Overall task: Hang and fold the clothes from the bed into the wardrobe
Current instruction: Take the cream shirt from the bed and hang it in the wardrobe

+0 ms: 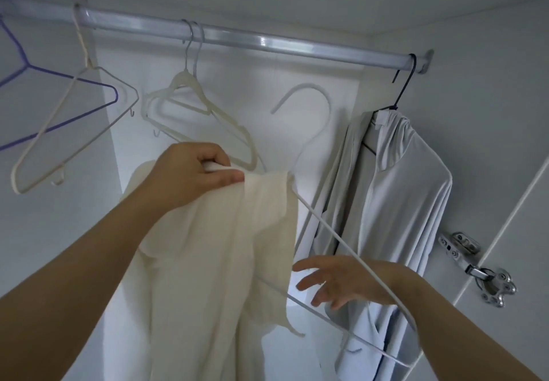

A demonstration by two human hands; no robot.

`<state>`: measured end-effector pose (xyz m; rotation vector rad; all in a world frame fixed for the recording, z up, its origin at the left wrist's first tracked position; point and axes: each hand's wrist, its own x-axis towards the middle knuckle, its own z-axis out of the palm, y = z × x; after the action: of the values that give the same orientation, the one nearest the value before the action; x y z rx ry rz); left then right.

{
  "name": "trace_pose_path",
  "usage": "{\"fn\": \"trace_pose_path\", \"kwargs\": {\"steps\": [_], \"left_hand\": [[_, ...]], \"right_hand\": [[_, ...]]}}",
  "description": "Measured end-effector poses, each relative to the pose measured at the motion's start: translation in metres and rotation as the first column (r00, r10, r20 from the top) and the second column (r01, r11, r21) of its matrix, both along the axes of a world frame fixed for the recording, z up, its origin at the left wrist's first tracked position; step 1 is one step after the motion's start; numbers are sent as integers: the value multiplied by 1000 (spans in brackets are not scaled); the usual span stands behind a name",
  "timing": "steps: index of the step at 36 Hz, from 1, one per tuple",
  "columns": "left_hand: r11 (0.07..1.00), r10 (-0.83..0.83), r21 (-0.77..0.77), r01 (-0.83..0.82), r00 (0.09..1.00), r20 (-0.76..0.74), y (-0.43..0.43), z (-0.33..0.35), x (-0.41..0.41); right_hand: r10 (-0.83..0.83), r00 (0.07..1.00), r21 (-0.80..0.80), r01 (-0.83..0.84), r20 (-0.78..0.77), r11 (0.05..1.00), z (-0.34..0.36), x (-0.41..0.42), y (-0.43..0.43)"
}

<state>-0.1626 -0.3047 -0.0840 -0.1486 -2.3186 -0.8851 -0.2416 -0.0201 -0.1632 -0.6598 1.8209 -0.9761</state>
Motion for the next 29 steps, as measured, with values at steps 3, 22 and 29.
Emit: {"fn": "trace_pose_path", "kwargs": {"steps": [3, 22, 29], "left_hand": [[998, 36, 49, -34, 998, -48, -12, 8, 1], [967, 82, 250, -54, 991, -103, -32, 13, 17], [997, -14, 73, 11, 999, 46, -48, 10, 26]], "right_hand": [[54, 997, -20, -55, -46, 998, -2, 6, -1], [-433, 891, -345, 367, -138, 864, -40, 12, -63], [-666, 716, -423, 548, -209, 722, -12, 2, -47]]}}
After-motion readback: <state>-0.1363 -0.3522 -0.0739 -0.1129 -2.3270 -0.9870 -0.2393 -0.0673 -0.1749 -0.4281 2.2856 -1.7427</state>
